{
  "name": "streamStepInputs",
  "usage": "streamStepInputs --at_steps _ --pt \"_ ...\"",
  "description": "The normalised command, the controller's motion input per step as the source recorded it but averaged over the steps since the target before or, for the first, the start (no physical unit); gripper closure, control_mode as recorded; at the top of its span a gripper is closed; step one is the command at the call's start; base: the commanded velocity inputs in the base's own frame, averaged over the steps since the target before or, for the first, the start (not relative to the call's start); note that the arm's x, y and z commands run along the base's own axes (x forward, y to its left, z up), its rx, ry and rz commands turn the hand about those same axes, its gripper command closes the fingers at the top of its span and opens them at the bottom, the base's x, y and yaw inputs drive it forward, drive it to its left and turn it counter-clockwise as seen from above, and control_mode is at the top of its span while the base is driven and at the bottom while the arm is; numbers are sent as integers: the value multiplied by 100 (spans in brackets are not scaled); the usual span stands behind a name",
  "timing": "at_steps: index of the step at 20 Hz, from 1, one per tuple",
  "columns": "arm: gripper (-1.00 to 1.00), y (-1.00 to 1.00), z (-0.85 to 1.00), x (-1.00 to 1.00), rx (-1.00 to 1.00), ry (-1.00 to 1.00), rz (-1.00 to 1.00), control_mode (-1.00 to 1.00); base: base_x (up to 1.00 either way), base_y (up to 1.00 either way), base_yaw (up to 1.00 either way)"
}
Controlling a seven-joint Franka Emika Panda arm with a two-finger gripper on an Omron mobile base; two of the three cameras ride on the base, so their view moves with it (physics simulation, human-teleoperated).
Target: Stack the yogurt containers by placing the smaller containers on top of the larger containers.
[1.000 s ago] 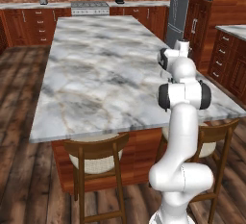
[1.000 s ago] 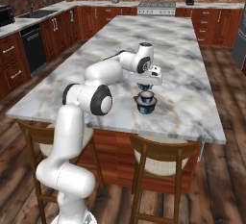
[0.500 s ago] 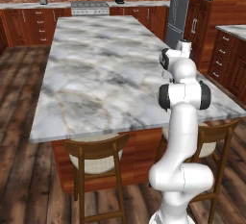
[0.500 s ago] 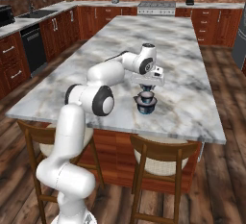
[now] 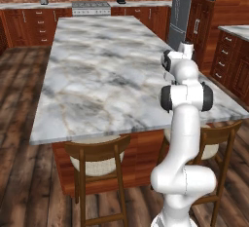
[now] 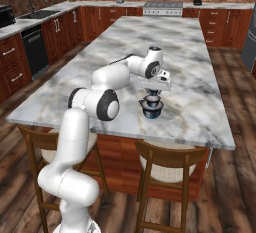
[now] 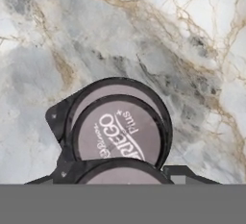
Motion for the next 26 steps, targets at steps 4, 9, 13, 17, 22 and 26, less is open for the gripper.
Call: streamStepInputs --at_steps 4,9,13,17,22,26 --pt "100 0 -8 4 0 0 -1 -100 0 0 0" --pt "100 0 -10 4 0 -1 -1 -100 0 0 0" --pt "100 1 -8 9 0 -1 -1 -100 0 0 0" --pt "100 3 -6 8 0 -1 -2 -100 0 0 0" --pt "100 4 -5 11 0 -2 -3 -100 0 0 0" --pt "100 0 0 0 0 0 0 -100 0 0 0"
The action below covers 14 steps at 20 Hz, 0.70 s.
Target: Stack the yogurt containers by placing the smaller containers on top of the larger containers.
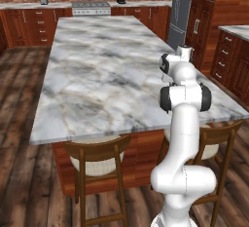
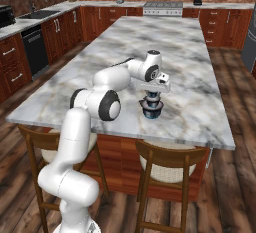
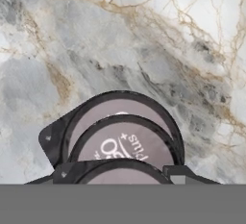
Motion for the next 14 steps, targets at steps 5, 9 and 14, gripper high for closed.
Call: streamStepInputs --at_steps 5,9,14 --pt "100 0 -7 0 0 0 0 -100 0 0 0" --pt "100 0 -11 1 0 0 0 -100 0 0 0" --pt "100 0 -6 5 0 -1 0 -100 0 0 0"
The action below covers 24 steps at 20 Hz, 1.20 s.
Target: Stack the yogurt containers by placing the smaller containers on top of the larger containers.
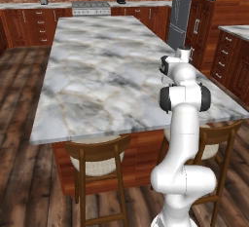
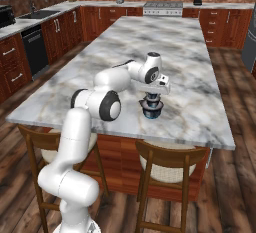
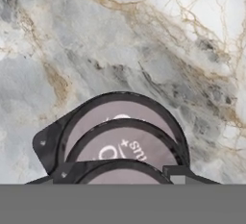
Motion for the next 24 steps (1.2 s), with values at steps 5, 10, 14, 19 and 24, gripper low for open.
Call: streamStepInputs --at_steps 5,10,14,19,24 --pt "100 0 -2 8 0 0 0 -100 0 0 0" --pt "100 0 -6 12 0 -2 0 -100 0 0 0" --pt "100 0 -5 8 0 -1 0 -100 0 0 0" --pt "100 -2 -13 -26 0 0 0 -100 0 0 0" --pt "100 0 -4 -11 0 0 0 -100 0 0 0"
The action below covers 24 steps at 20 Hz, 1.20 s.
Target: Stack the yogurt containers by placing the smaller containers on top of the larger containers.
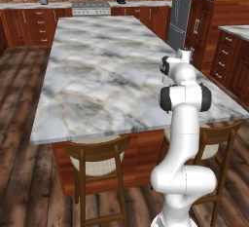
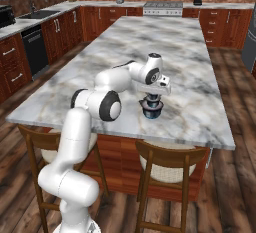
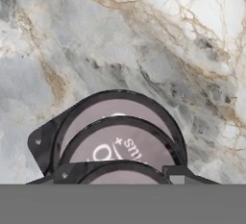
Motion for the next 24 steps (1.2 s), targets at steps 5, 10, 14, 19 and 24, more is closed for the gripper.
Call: streamStepInputs --at_steps 5,10,14,19,24 --pt "100 0 0 0 0 0 0 -100 0 0 0" --pt "-100 0 0 1 0 0 0 -100 0 0 0" --pt "-100 0 11 5 0 0 0 -100 0 0 0" --pt "-100 0 35 2 0 -1 0 -100 0 0 0" --pt "-100 0 41 0 0 -2 0 -100 0 0 0"
